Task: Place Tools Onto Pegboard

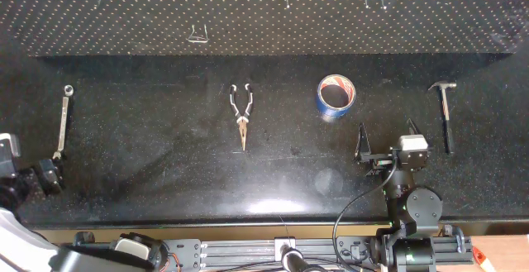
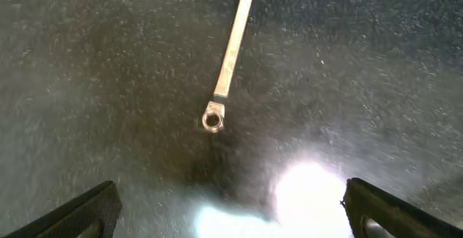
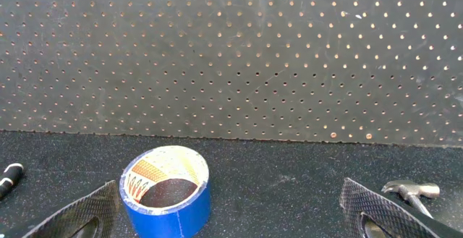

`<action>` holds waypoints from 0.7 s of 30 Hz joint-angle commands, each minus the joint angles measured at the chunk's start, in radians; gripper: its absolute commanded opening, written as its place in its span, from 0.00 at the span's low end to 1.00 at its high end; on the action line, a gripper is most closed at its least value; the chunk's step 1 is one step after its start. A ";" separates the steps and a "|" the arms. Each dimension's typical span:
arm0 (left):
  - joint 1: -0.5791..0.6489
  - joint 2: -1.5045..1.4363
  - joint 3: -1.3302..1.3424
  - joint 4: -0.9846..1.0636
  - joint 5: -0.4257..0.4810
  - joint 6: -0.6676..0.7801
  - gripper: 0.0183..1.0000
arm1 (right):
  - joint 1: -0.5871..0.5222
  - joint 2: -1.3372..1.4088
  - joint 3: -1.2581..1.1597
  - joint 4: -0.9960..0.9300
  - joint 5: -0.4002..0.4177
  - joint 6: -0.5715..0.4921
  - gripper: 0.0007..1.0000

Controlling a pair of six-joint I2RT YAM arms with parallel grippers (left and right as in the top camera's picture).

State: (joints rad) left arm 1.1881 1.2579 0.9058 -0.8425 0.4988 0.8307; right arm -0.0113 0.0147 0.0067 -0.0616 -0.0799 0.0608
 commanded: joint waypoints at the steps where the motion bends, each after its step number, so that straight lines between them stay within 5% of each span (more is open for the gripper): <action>1: -0.089 0.166 0.015 0.159 0.006 0.012 0.99 | -0.005 -0.005 -0.003 -0.005 0.002 -0.018 1.00; 9: -0.285 0.401 0.016 0.370 -0.103 0.012 0.99 | -0.005 -0.005 -0.003 -0.005 0.002 -0.018 1.00; 21: -0.292 0.511 0.145 0.359 -0.160 -0.205 0.99 | -0.005 -0.005 -0.003 -0.005 0.002 -0.018 1.00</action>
State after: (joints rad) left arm 0.8982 1.7302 1.0058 -0.4564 0.3553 0.6529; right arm -0.0113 0.0147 0.0067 -0.0612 -0.0799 0.0608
